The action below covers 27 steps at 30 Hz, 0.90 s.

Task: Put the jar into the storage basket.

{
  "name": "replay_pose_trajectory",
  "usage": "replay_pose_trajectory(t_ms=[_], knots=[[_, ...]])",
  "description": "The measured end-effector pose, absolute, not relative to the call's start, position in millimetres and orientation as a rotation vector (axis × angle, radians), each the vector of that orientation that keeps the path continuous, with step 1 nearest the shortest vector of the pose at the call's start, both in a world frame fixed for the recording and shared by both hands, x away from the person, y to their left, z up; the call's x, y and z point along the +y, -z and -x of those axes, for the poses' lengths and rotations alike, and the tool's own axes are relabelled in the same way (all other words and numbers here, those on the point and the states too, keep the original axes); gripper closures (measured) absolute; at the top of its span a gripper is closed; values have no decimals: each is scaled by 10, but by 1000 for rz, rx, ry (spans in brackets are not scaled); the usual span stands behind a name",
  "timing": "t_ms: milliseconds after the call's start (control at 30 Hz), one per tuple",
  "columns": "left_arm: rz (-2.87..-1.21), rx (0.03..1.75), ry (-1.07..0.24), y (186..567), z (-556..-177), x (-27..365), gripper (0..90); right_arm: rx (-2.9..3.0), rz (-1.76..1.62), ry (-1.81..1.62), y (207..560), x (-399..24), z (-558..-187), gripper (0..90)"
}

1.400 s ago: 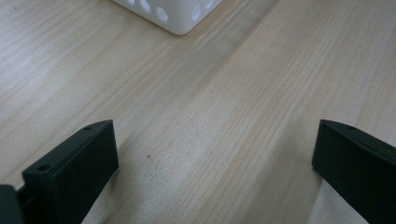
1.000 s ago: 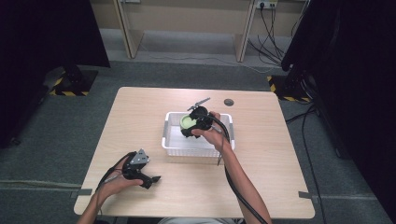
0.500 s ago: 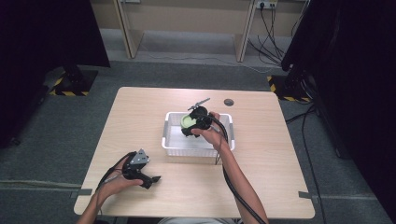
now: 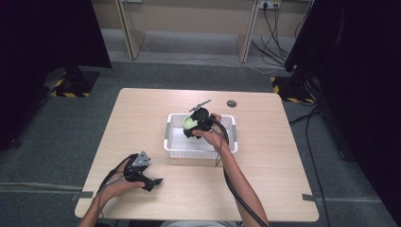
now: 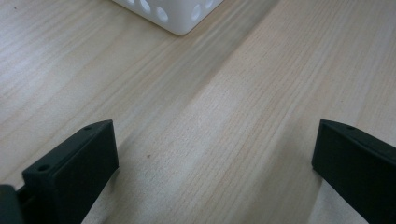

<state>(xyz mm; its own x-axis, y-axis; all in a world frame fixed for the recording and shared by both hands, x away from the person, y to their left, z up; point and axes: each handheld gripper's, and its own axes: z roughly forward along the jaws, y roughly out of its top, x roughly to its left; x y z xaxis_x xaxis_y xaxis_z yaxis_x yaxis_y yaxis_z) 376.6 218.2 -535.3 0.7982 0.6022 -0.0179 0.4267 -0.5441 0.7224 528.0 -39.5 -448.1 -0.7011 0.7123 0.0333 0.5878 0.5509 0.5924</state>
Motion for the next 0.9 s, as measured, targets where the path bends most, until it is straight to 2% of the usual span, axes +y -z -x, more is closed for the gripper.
replay_pose_trajectory(t_ms=[900], knots=[[-2228,756,-300,5354,-3766,2182,0,2562,-1076,-812,4769,-430,-5343,106]])
